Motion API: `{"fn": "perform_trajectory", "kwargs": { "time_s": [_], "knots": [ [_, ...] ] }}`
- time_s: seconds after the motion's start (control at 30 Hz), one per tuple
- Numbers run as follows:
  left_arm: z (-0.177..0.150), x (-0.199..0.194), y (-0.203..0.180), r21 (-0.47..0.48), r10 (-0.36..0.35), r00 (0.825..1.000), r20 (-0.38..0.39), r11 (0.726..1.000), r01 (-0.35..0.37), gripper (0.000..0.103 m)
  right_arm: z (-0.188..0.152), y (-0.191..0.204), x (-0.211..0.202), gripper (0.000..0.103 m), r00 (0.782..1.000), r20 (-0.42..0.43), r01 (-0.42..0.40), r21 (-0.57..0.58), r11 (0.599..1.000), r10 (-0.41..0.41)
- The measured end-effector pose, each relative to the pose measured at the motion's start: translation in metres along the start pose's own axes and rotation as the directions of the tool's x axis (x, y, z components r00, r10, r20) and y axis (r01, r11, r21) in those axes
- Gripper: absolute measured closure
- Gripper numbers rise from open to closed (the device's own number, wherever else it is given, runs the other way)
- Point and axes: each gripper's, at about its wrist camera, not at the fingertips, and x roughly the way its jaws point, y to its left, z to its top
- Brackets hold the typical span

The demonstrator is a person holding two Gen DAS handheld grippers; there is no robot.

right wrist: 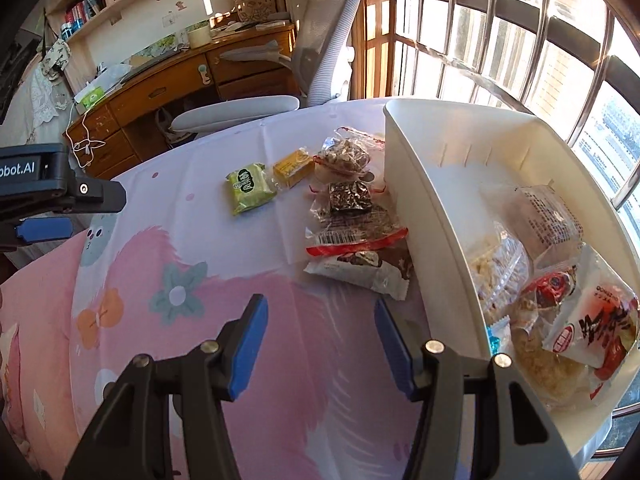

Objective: Organize snacks
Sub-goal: 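Withdraw both tools from the tray toward the remaining snacks, then close the left tool on the green biscuit pack while the right tool grips the red chocolate bar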

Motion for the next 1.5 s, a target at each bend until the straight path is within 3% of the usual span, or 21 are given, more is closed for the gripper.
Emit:
{"fn": "perform_trajectory", "kwargs": {
  "time_s": [0.2, 0.57, 0.8, 1.2, 1.5],
  "knots": [
    [0.029, 0.038, -0.014, 0.016, 0.001, 1.0, -0.019, 1.0, -0.001, 0.016, 0.01, 0.004, 0.026, 0.047, 1.0, -0.002, 0.024, 0.048, 0.999, -0.024],
    [0.059, 0.086, -0.01, -0.101, -0.061, 0.998, 0.011, 0.993, 0.061, 0.016, 0.015, 0.004, 0.061, 0.047, 0.992, 0.031, 0.12, 0.094, 0.988, -0.123],
    [0.071, 0.112, -0.023, -0.077, -0.068, 0.998, -0.011, 0.995, 0.067, 0.017, 0.014, 0.007, 0.067, 0.046, 0.984, 0.044, 0.17, 0.074, 0.983, -0.173],
    [0.071, 0.142, -0.046, -0.045, -0.061, 0.995, -0.083, 0.997, 0.057, 0.03, 0.008, 0.014, 0.076, 0.04, 0.963, 0.024, 0.267, 0.012, 0.964, -0.267],
    [0.07, 0.149, -0.063, -0.028, -0.058, 0.995, -0.086, 0.998, 0.056, 0.042, 0.013, 0.009, 0.077, 0.042, 0.971, 0.0, 0.24, 0.049, 0.97, -0.24]
  ]
}}
